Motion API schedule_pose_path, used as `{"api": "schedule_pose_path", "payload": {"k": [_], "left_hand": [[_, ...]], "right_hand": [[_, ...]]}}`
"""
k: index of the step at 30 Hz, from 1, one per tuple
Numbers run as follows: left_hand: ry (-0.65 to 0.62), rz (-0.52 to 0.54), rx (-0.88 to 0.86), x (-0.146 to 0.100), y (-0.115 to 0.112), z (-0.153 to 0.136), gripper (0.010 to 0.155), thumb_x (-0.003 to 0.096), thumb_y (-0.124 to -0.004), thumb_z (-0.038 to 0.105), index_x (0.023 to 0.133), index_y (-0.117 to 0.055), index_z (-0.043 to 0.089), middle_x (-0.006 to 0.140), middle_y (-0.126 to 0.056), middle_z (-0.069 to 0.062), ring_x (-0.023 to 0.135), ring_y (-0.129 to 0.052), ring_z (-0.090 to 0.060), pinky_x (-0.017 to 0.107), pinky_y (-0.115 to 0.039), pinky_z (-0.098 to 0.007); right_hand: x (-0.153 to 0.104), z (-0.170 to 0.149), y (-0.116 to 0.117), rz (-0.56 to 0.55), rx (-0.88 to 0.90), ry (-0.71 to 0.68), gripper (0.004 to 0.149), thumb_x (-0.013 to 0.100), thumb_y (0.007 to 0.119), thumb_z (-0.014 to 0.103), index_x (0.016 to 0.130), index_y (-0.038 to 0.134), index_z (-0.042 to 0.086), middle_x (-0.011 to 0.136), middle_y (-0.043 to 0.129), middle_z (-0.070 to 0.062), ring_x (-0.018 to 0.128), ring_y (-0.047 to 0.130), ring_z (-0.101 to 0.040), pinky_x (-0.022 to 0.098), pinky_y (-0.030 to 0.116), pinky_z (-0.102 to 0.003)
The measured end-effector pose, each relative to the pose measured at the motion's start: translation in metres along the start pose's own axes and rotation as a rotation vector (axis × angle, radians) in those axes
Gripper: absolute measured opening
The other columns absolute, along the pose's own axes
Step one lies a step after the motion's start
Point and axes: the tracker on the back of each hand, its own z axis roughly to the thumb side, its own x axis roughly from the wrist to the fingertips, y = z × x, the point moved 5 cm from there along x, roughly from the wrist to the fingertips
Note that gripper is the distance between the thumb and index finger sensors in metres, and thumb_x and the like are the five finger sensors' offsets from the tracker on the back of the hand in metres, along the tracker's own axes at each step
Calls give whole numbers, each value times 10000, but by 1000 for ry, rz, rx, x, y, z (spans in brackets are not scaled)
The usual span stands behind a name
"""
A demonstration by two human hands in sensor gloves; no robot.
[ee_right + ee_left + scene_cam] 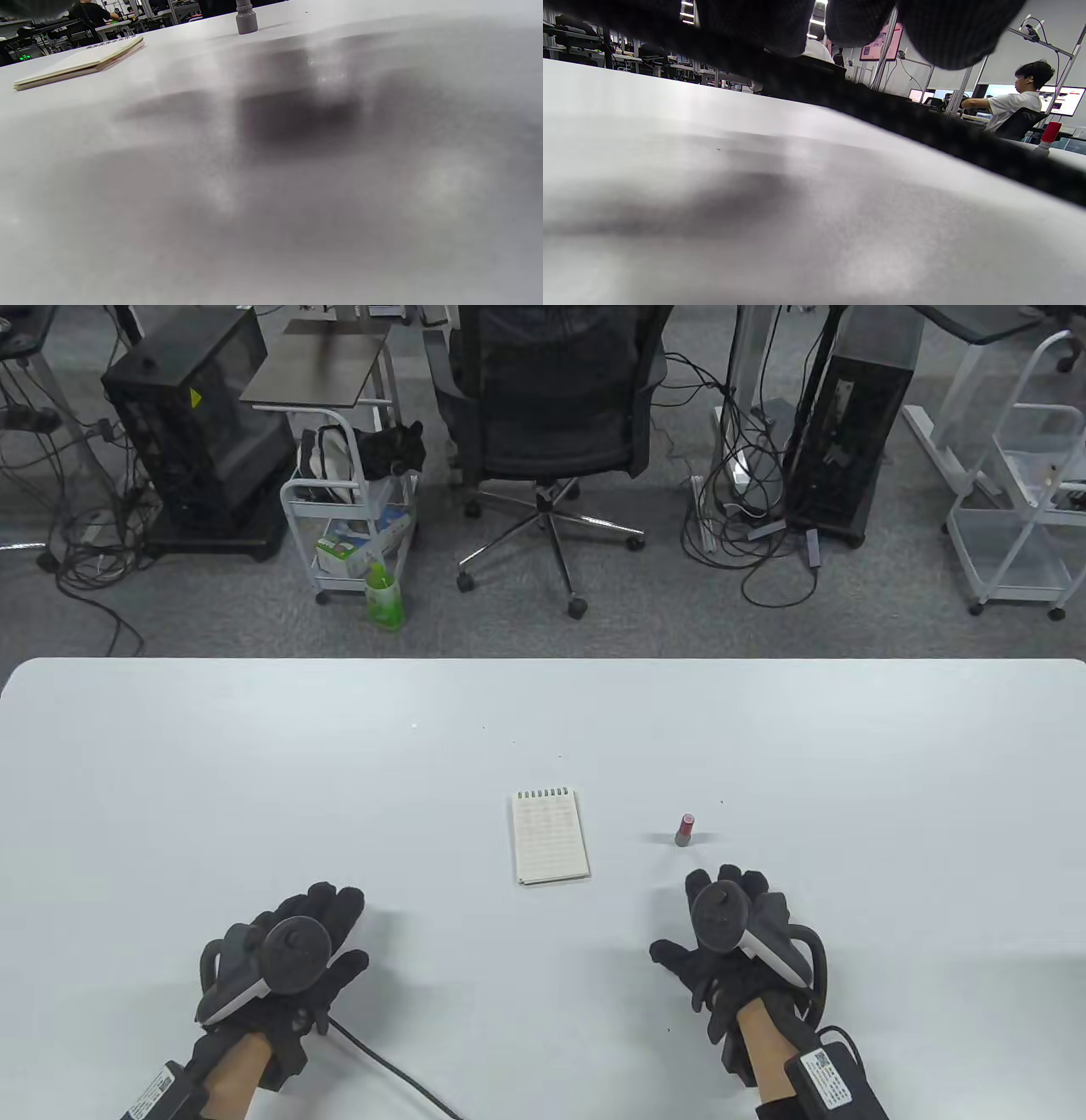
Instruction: Stamp flower pattern stamp onto notebook
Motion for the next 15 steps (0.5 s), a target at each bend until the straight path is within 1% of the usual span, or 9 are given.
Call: {"api": "schedule_pose_path", "payload": {"k": [15], "left_hand": [[10,-4,-12,1,0,-2,734,416,-696,539,1055,-481,248,1116,-475,-164,998,-578,-471,661,-457,-713]], "right_hand": [[-1,-1,-1,5,14,5,943,356,616,689,1063,142,282,1052,-26,-169,995,-40,-471,705,164,-681]]}}
